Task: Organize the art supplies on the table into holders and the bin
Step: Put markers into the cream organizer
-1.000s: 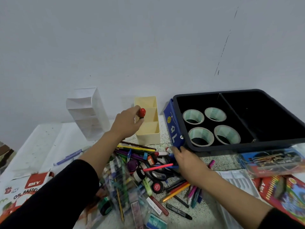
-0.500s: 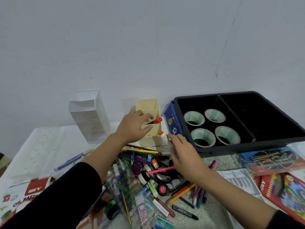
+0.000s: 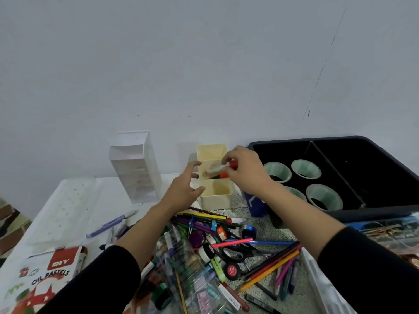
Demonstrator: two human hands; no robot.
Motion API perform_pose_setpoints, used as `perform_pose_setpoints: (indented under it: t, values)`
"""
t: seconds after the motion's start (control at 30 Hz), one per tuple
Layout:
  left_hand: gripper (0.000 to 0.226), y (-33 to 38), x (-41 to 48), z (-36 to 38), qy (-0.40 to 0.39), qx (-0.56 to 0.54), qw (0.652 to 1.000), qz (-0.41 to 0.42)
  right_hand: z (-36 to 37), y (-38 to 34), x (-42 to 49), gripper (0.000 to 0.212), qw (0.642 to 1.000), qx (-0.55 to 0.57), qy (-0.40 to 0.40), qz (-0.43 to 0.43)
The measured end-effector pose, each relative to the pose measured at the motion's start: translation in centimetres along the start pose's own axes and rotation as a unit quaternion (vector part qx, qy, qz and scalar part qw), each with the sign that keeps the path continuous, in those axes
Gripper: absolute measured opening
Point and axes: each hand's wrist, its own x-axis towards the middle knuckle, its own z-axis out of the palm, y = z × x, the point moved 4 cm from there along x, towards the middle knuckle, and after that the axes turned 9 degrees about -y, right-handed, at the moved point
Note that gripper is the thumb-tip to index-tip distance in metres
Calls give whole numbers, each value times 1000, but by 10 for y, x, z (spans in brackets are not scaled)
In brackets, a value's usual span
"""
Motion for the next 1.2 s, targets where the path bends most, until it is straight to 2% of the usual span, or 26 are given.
perform_pose_setpoints:
  t: [0.17, 0.2, 0.27, 0.33, 0.37, 0.57, 0.7, 0.93, 1.07, 1.2]
  values:
    - [67, -7, -5, 5, 23, -33, 999, -27, 12, -12, 22, 15, 990, 138, 3, -21]
    - [64, -8, -5, 5, 23, -36, 999, -33, 17, -15, 26, 14, 993, 113, -12, -34]
    - [58, -9, -6, 7, 25, -43, 998, -40, 30, -17, 34, 15, 996, -22, -53, -70]
    - [54, -11, -7, 9, 33, -51, 997, -45, 40, -13, 34, 17, 980, -159, -79, -92]
    - [51, -11, -7, 11, 37, -52, 997, -46, 43, -8, 32, 16, 975, -183, -81, -93]
    - [30, -10, -11, 20, 45, -146, 986, -61, 44, 16, 15, 13, 990, -89, -27, -104]
    - [28, -4, -11, 24, 38, -182, 980, -66, 42, 23, 13, 19, 991, -55, 5, -122]
    - [27, -2, -11, 27, 41, -223, 969, -93, 43, 25, 12, 28, 994, 16, 56, -95]
    - [26, -2, -12, 24, 35, -228, 966, -115, 43, 27, 11, 34, 994, -14, 44, -95]
    - [24, -4, -9, 13, 13, -124, 986, -113, 42, 24, 16, 36, 984, -142, -21, -105]
